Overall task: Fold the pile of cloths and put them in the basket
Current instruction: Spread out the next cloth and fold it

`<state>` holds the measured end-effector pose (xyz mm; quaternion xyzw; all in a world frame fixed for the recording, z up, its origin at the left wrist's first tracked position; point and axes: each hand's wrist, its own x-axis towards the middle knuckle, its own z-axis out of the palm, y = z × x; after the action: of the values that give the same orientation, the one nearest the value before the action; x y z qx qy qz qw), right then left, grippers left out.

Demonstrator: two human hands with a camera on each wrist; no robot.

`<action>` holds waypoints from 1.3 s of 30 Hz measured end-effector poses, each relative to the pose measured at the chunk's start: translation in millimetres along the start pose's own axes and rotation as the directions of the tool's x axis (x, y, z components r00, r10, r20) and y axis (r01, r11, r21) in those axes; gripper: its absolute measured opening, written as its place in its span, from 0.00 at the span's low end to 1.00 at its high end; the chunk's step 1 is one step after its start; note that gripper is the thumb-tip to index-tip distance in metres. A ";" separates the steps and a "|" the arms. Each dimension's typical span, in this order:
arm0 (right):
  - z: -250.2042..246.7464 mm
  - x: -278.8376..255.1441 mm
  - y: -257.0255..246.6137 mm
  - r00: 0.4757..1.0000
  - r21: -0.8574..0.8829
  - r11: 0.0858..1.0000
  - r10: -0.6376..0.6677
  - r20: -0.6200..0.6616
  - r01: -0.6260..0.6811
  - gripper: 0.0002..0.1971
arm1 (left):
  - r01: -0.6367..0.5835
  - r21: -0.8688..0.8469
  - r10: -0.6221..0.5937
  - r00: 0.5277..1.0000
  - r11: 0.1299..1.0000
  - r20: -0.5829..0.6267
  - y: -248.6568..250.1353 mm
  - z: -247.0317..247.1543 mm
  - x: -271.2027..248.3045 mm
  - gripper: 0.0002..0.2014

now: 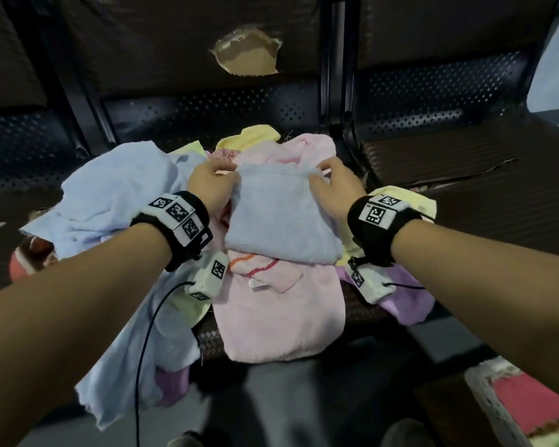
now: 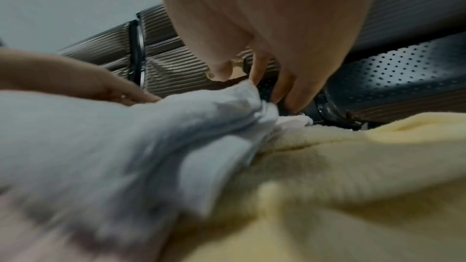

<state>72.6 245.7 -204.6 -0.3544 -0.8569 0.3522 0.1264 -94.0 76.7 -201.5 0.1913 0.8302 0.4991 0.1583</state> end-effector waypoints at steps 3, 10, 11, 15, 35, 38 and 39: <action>0.3 -21.1 6.2 0.971 -0.181 0.966 -0.208 -0.117 0.185 0.21 | -0.060 0.135 0.070 0.995 0.989 -0.069 -2.2 -16.3 -11.8 0.05; 5.0 -73.1 35.5 0.811 -0.275 0.773 -0.483 0.329 0.572 0.34 | -0.405 0.179 0.306 0.860 0.897 0.409 -3.9 -34.3 -71.3 0.30; 7.6 -74.4 38.6 0.809 -0.290 0.766 -0.471 0.352 0.573 0.34 | -0.440 0.255 0.293 0.839 0.861 0.459 -5.0 -34.2 -75.1 0.34; 3.8 -70.6 32.9 0.839 -0.270 0.801 -0.462 0.288 0.534 0.23 | -0.492 0.481 0.199 0.819 0.726 0.538 -12.9 -28.3 -77.3 0.41; -9.4 -50.2 28.9 0.991 0.002 0.999 -0.034 0.127 0.034 0.17 | -0.264 0.529 0.173 0.961 0.807 0.217 -14.4 -9.9 -63.2 0.24; -4.6 -55.1 17.8 0.960 -0.299 0.921 -0.276 -0.055 0.248 0.17 | -0.167 0.622 0.079 0.983 0.765 0.167 -15.6 -6.9 -57.8 0.32; -2.5 -58.6 13.3 0.920 -0.346 0.874 -0.385 -0.067 0.340 0.15 | -0.129 0.641 0.036 0.987 0.756 0.157 -16.5 -6.1 -56.2 0.34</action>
<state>122.6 212.8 -210.1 -0.2260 -0.9441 0.1504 0.1869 -50.1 38.2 -209.3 0.3039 0.9297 0.1730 0.1157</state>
